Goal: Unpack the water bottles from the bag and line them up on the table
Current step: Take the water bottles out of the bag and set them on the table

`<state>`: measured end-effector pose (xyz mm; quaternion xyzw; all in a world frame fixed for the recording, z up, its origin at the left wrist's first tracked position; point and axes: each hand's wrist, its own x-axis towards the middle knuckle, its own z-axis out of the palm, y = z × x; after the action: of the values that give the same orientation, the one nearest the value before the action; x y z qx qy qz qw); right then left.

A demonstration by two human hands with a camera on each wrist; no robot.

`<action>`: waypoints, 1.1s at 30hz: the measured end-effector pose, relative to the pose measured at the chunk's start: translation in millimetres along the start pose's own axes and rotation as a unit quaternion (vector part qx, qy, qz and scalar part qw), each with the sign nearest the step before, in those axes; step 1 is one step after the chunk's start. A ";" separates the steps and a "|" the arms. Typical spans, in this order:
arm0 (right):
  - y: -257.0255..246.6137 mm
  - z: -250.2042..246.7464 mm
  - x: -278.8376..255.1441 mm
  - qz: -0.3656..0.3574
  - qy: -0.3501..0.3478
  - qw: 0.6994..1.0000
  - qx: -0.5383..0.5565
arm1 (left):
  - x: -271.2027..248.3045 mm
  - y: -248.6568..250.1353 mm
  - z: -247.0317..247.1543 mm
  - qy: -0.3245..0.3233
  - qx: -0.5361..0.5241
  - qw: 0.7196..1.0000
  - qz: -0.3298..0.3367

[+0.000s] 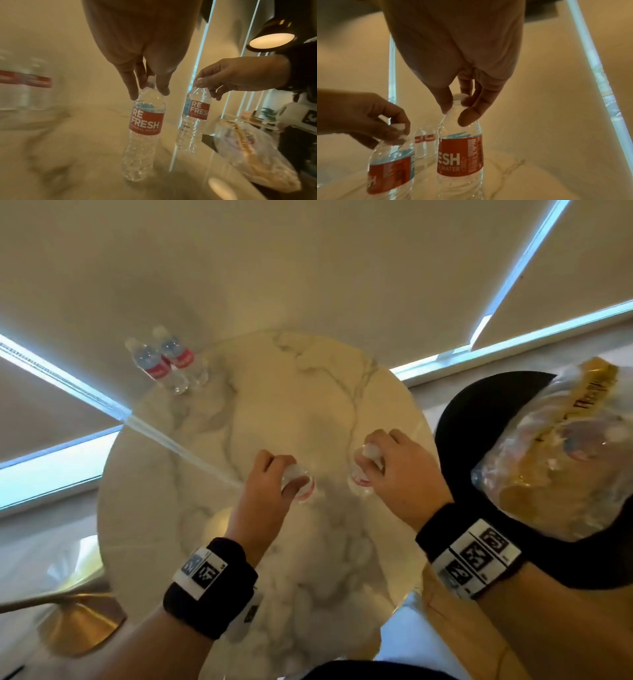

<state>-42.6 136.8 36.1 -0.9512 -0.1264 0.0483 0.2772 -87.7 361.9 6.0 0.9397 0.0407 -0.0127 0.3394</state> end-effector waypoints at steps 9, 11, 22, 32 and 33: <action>-114.4 116.7 46.7 -0.061 -0.106 0.992 0.005 | 7.1 -77.1 -68.0 0.044 0.061 0.996 -0.049; -129.4 126.6 53.6 -0.072 -0.115 0.991 0.003 | 10.6 -84.2 -75.3 0.045 0.069 0.995 -0.056; -139.0 118.0 60.5 -0.025 -0.166 0.986 0.023 | 3.4 -106.6 -91.7 0.008 0.075 0.996 -0.056; 51.5 -8.6 -19.8 0.200 0.038 0.979 0.034 | 0.5 67.3 -13.0 0.003 0.048 0.978 0.202; 80.8 -22.3 -28.4 0.231 0.051 0.971 0.020 | 2.8 91.4 9.0 -0.032 0.051 0.976 0.211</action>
<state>-49.2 51.9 11.8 -0.9502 0.1126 0.0650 0.2833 -77.1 286.3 57.2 0.9422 -0.1701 0.0270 0.2875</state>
